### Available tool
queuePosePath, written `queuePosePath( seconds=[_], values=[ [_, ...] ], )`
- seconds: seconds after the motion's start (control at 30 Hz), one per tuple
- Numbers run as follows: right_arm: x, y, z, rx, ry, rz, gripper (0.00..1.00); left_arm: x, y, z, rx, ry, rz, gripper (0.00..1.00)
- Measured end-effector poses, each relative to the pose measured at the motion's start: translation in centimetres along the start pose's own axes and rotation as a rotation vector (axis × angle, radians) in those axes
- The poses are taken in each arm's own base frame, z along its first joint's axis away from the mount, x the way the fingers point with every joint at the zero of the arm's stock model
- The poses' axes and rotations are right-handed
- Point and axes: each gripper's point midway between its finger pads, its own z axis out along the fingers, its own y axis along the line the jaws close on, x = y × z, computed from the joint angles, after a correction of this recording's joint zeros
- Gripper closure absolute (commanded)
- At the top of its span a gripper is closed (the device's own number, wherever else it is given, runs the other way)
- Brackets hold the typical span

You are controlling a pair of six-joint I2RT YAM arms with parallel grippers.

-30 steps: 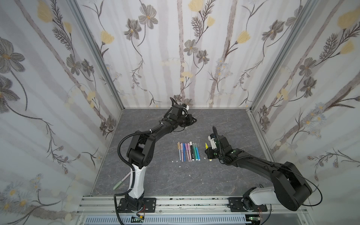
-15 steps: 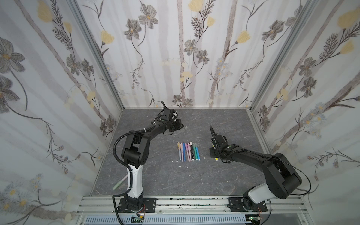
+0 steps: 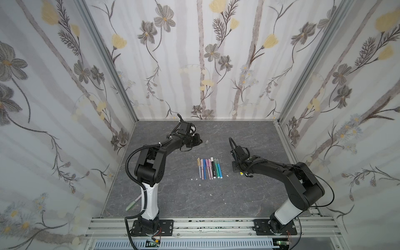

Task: Open the pen caps
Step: 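Lower the uncapped yellow highlighter beside the green one and open the right gripper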

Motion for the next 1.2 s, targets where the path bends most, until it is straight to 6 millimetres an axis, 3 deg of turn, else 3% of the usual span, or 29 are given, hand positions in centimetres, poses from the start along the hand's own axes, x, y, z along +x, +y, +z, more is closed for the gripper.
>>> queuePosePath(
  seconds=[0.57,1.2],
  values=[
    [0.5,-0.4,0.8,0.044,0.036,-0.018,0.81,0.7,0.6,0.4,0.003,0.012,-0.005,1.00],
    [-0.3,-0.5,0.6,0.064,0.018,-0.029,0.73,0.9,0.9,1.2,0.015,0.021,-0.006,1.00]
  ],
)
